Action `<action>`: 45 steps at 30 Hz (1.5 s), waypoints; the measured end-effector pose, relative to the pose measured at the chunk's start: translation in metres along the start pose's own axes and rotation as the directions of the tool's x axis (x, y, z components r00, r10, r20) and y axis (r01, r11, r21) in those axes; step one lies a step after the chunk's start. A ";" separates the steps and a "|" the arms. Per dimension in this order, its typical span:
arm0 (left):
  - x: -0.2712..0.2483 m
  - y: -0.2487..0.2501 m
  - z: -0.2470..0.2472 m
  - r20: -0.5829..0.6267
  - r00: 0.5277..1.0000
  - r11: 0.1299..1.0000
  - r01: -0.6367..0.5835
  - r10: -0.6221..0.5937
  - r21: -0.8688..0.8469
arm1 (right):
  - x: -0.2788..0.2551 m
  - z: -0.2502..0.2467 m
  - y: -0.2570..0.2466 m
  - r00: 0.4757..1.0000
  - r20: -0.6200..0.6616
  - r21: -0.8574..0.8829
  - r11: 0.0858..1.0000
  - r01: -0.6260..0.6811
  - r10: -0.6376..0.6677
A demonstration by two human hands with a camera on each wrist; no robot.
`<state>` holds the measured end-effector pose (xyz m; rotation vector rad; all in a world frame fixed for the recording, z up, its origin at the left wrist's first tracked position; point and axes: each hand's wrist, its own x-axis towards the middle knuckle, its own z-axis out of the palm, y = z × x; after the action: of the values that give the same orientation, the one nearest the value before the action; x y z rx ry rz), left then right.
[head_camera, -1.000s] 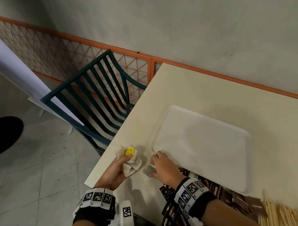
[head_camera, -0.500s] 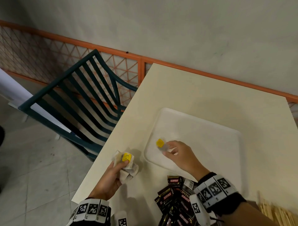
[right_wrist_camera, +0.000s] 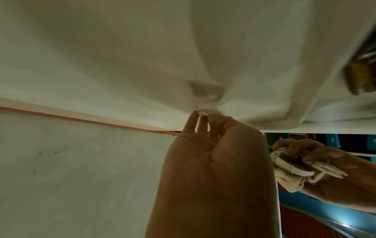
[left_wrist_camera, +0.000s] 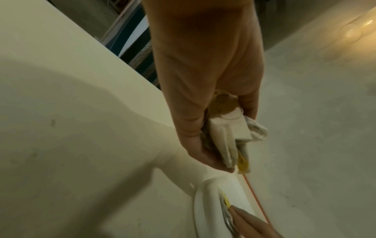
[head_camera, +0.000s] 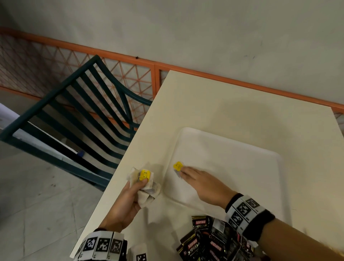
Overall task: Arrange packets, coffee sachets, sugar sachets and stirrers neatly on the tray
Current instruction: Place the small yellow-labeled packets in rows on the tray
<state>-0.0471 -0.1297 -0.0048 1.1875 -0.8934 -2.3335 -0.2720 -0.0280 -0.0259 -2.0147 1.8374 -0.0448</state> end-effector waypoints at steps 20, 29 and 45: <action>0.036 0.000 0.026 -0.014 1.000 1.000 0.023 -0.023 0.002 | 0.078 -0.032 0.035 0.937 -0.035 0.113 0.933 -0.343 0.349; 0.040 0.000 0.037 0.011 1.000 0.999 0.024 -0.024 -0.022 | 0.083 -0.035 0.037 0.936 0.001 0.173 0.922 -0.346 0.351; 0.041 -0.003 0.053 0.103 0.995 1.000 0.007 -0.008 0.008 | 0.054 -0.031 -0.014 0.925 -0.059 0.864 0.484 -0.141 0.376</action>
<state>-0.1138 -0.1312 -0.0070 1.0834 -0.9351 -2.4183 -0.2604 -0.0872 -0.0065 -1.0263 1.7042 -0.9635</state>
